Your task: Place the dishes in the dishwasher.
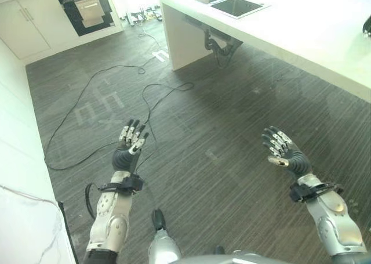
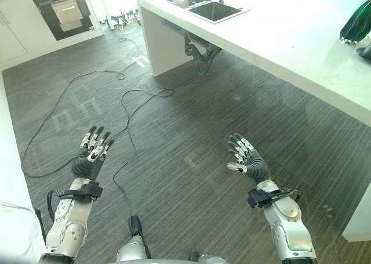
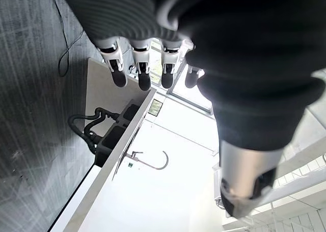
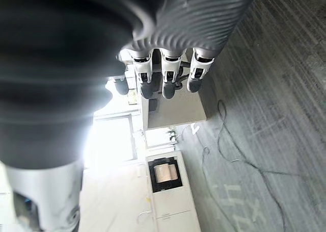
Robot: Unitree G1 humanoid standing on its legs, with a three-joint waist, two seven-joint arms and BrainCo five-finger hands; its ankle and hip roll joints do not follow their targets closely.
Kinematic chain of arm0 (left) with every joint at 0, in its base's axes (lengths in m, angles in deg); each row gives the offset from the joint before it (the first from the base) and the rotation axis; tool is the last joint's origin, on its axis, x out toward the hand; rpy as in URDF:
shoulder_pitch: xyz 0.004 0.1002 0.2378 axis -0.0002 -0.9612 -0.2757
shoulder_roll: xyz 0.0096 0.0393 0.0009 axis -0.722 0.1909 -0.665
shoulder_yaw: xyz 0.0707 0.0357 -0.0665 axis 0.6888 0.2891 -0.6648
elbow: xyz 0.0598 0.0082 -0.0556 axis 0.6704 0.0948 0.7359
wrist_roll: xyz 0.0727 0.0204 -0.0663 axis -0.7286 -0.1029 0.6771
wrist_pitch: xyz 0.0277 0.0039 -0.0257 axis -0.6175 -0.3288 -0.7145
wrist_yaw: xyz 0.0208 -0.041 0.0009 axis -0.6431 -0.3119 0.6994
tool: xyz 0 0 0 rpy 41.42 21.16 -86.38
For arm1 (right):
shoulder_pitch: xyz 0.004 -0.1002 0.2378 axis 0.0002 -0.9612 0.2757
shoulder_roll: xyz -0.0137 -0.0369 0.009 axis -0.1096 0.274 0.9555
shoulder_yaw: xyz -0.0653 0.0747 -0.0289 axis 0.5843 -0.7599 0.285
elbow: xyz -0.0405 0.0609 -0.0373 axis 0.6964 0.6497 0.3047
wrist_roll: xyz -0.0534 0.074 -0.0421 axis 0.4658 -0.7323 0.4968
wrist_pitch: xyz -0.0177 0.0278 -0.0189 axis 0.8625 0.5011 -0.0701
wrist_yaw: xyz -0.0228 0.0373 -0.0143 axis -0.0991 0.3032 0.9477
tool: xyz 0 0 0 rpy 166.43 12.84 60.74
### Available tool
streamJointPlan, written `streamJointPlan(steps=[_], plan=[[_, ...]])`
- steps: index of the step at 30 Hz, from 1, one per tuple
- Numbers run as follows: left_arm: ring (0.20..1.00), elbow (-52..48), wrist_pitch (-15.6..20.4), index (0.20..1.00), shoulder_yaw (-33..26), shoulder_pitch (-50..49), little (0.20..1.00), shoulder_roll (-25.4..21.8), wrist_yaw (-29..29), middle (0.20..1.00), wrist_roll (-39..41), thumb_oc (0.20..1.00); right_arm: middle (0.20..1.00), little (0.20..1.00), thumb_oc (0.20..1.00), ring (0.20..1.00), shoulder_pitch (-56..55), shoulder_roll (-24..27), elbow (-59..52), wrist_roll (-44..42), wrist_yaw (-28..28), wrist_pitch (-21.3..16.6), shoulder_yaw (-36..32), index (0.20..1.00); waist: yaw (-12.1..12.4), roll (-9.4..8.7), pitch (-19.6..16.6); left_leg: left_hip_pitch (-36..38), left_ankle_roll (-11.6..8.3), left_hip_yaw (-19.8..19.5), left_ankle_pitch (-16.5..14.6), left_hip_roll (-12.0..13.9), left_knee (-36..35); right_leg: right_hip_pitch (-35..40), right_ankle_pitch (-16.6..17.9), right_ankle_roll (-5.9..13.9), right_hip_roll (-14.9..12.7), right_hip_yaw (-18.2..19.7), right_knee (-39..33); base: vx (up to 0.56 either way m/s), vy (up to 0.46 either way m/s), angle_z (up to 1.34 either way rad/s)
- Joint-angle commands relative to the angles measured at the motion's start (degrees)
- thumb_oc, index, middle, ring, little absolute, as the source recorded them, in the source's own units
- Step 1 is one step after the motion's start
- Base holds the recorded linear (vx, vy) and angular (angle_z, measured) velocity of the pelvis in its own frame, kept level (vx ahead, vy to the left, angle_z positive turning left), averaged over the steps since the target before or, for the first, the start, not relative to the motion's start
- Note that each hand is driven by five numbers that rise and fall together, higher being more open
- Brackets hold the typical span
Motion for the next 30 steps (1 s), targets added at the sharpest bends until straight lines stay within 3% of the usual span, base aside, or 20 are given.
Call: streamJointPlan(steps=[1, 2, 3, 4, 6, 7, 9, 11, 12, 13, 14, 15, 19, 23, 24, 26, 28, 29, 30], plan=[[1.0, -8.5, 5.5, 1.0, -1.4, -1.5, 1.0, -3.8, -2.0, 1.0, 1.8, 1.0, 1.0, 1.0, 1.0, 1.0, 0.9, 2.3, -7.9, -4.4, -0.4, -3.0, -3.2, 1.0, 0.8, 0.06, -4.9, 4.6, -0.42, 4.4, 9.1, -1.9, -1.5, 1.6, -5.9, 3.22, -5.1, -2.5, 6.2, 0.73, 0.297, -0.32], [1.0, -9.6, 4.2, 1.0, -1.3, -0.3, 1.0, -4.9, -2.3, 1.0, -0.3, 1.0, 1.0, 1.0, 1.0, 1.0, -0.2, 1.1, -9.1, -4.4, 0.7, -3.5, -3.5, 1.0, 1.9, -1.83, -6.2, 5.7, 3.96, 2.1, 2.9, -7.8, -1.5, 0.3, -1.8, 7.52, -9.4, -1.6, 13.6, 0.98, 0.396, -0.36], [1.0, -9.8, 3.3, 1.0, -1.2, 0.6, 1.0, -5.6, -3.6, 1.0, -1.5, 1.0, 1.0, 1.0, 1.0, 1.0, -1.1, -0.2, -10.0, -4.1, 1.7, -3.9, -4.4, 1.0, 2.1, -2.63, -6.9, 6.5, 5.92, 1.5, 1.7, -10.3, -1.5, -1.8, 3.8, 10.62, -11.7, -1.7, 19.6, 1.08, 0.473, -0.23], [1.0, -9.7, 2.1, 1.0, -1.1, 1.6, 1.0, -6.3, -4.4, 1.0, -0.9, 1.0, 1.0, 1.0, 1.0, 1.0, -1.6, -1.9, -10.4, -3.0, 2.4, -5.0, -4.5, 1.0, 2.9, -2.49, -7.2, 7.0, 7.54, -0.7, 0.3, -13.0, -1.5, -4.3, 10.2, 11.98, -13.9, -1.2, 30.2, 0.81, 0.395, -0.09], [1.0, -9.2, 1.3, 1.0, -0.5, 2.7, 1.0, -6.6, -4.6, 1.0, -1.8, 1.0, 1.0, 1.0, 1.0, 1.0, -1.2, -4.6, -10.5, -1.0, 3.5, -5.7, -3.8, 1.0, 2.2, -0.67, -6.8, 9.7, 8.94, -1.7, -2.1, -14.6, -1.5, -14.3, 15.7, 11.94, -15.0, 1.2, 47.4, 0.61, 0.332, 0.19], [1.0, -9.4, 0.4, 1.0, 0.0, 3.4, 1.0, -6.5, -3.3, 1.0, -2.9, 1.0, 1.0, 1.0, 1.0, 1.0, -0.1, -5.2, -9.2, -0.1, 3.9, -6.0, -2.9, 1.0, 1.9, 0.22, -6.4, 11.2, 9.49, -2.4, -3.0, -15.3, -1.5, -20.1, 13.1, 10.45, -15.9, -0.8, 47.0, 0.43, 0.178, 0.31], [1.0, -10.0, -1.1, 1.0, -0.2, 4.2, 1.0, -7.1, -3.5, 1.0, -2.0, 1.0, 1.0, 1.0, 1.0, 1.0, -0.4, -4.5, -9.8, -0.1, 4.8, -5.3, -3.3, 1.0, 1.2, -0.07, -5.9, 12.2, 9.33, -2.5, -3.1, -16.0, -1.5, -20.8, 11.2, 9.88, -14.7, -4.8, 38.4, 0.39, 0.018, 0.39], [1.0, -10.4, -2.6, 1.0, 0.4, 5.4, 1.0, -7.6, -4.1, 1.0, -1.9, 1.0, 1.0, 1.0, 1.0, 1.0, -1.5, -3.3, -10.5, -1.8, 6.1, -5.6, -4.5, 1.0, -0.2, -1.25, -5.1, 14.4, 8.84, -2.2, -4.3, -16.9, -1.5, -21.8, 12.7, 9.63, -14.3, -8.4, 26.0, 0.43, -0.126, 0.64], [1.0, -10.7, -3.3, 1.0, 0.9, 5.5, 1.0, -7.7, -4.4, 1.0, -2.2, 1.0, 1.0, 1.0, 1.0, 1.0, -2.4, -2.7, -10.7, -2.9, 6.4, -6.1, -5.5, 1.0, -1.4, -1.88, -4.5, 15.8, 8.56, -2.8, -5.4, -17.2, -1.5, -21.6, 14.3, 9.88, -13.9, -8.9, 18.7, 0.35, -0.117, 1.25], [1.0, -10.7, -3.3, 1.0, 0.9, 5.5, 1.0, -7.7, -4.4, 1.0, -2.2, 1.0, 1.0, 1.0, 1.0, 1.0, -2.4, -2.7, -10.7, -2.9, 6.4, -6.1, -5.5, 1.0, -1.4, -1.88, -4.5, 15.8, 8.56, -2.8, -5.4, -17.2, -1.5, -21.6, 14.3, 9.88, -13.9, -8.9, 18.7, 0.52, -0.163, 1.68], [1.0, -11.2, -3.7, 1.0, 2.1, 5.3, 1.0, -7.3, -4.7, 1.0, -2.6, 1.0, 1.0, 1.0, 1.0, 1.0, -4.5, -2.0, -11.3, -4.5, 5.8, -6.9, -8.0, 1.0, -3.6, -2.6, -3.8, 18.0, 8.55, -4.7, -7.7, -18.2, -1.5, -24.3, 17.5, 10.81, -13.2, -5.9, 8.6, 0.52, -0.152, 1.44], [1.0, -11.4, -3.5, 1.0, 2.9, 5.2, 1.0, -7.1, -4.6, 1.0, -2.4, 1.0, 1.0, 1.0, 1.0, 1.0, -5.2, -1.7, -11.8, -4.6, 5.7, -7.0, -8.7, 1.0, -4.2, -2.54, -3.6, 19.1, 8.69, -5.9, -9.1, -18.5, -1.5, -25.6, 18.7, 11.16, -13.2, -5.1, 3.8, 0.65, -0.189, 1.63], [1.0, -12.4, -2.4, 1.0, 3.1, 4.2, 1.0, -7.9, -5.5, 1.0, -1.4, 1.0, 1.0, 1.0, 1.0, 1.0, -5.6, -0.7, -11.8, -5.2, 6.3, -8.3, -8.8, 1.0, -3.7, -3.05, -3.0, 22.8, 8.99, -3.6, -12.0, -19.4, -1.5, -26.2, 20.1, 11.57, -14.4, -9.0, 0.1, 0.5, -0.202, 0.73], [1.0, -12.3, -3.2, 1.0, 2.8, 5.2, 1.0, -7.4, -6.3, 1.0, -0.8, 1.0, 1.0, 1.0, 1.0, 1.0, -4.1, 0.7, -11.6, -4.7, 7.7, -7.7, -9.2, 1.0, -4.8, -3.14, -5.9, 25.7, 9.09, -3.5, -14.4, -20.6, 0.0, -22.7, 19.1, 9.87, -11.7, -6.8, 0.6, 0.51, -0.264, 0.17], [1.0, -12.2, -3.6, 1.0, 2.6, 5.1, 1.0, -7.0, -5.7, 1.0, 0.2, 1.0, 1.0, 1.0, 1.0, 1.0, -3.4, 1.5, -11.5, -4.3, 8.2, -7.1, -9.2, 1.0, -5.3, -2.25, -6.8, 26.2, 7.82, -3.1, -13.1, -19.5, 3.8, -21.5, 17.4, 8.19, -9.9, -6.5, 0.9, 0.46, -0.273, -0.18], [1.0, -12.3, -3.6, 1.0, 2.5, 4.7, 1.0, -6.2, -5.1, 1.0, 0.9, 1.0, 1.0, 1.0, 1.0, 1.0, -2.3, 2.7, -11.3, -4.6, 7.8, -6.9, -9.4, 1.0, -5.8, -1.53, -7.7, 25.1, 4.78, -2.1, -7.5, -17.7, 12.9, -20.2, 15.1, 5.32, -7.4, -6.2, 0.7, 0.38, -0.294, -0.82], [1.0, -12.8, -2.3, 1.0, 3.1, 4.0, 1.0, -4.7, -4.6, 1.0, -0.6, 1.0, 1.0, 1.0, 1.0, 1.0, -1.9, 4.0, -11.5, -4.6, 6.5, -7.6, -10.2, 1.0, -6.1, -2.69, -7.3, 17.0, -0.94, -2.2, 2.8, -16.3, 34.8, -16.5, 12.4, 1.91, -5.7, -2.8, -0.1, 0.41, -0.342, -0.97], [1.0, -13.1, -1.7, 1.0, 3.2, 3.4, 1.0, -4.3, -4.7, 1.0, -0.7, 1.0, 1.0, 1.0, 1.0, 1.0, -1.9, 4.2, -11.6, -4.1, 5.9, -7.8, -10.5, 1.0, -5.5, -3.72, -6.3, 10.6, -2.08, -3.2, 3.8, -15.9, 45.2, -14.3, 11.6, 1.0, -6.1, -1.9, -0.1, 0.43, -0.289, -0.65], [1.0, -12.9, -1.5, 1.0, 3.0, 3.4, 1.0, -4.0, -5.2, 1.0, -0.9, 1.0, 1.0, 1.0, 1.0, 1.0, -1.3, 4.5, -12.0, -4.0, 6.5, -7.6, -10.7, 1.0, -4.4, -4.85, -5.0, 3.3, -0.9, -3.8, 2.2, -14.1, 49.3, -11.6, 10.6, 0.57, -6.4, -1.2, -0.1, 0.3, -0.157, -0.64]])
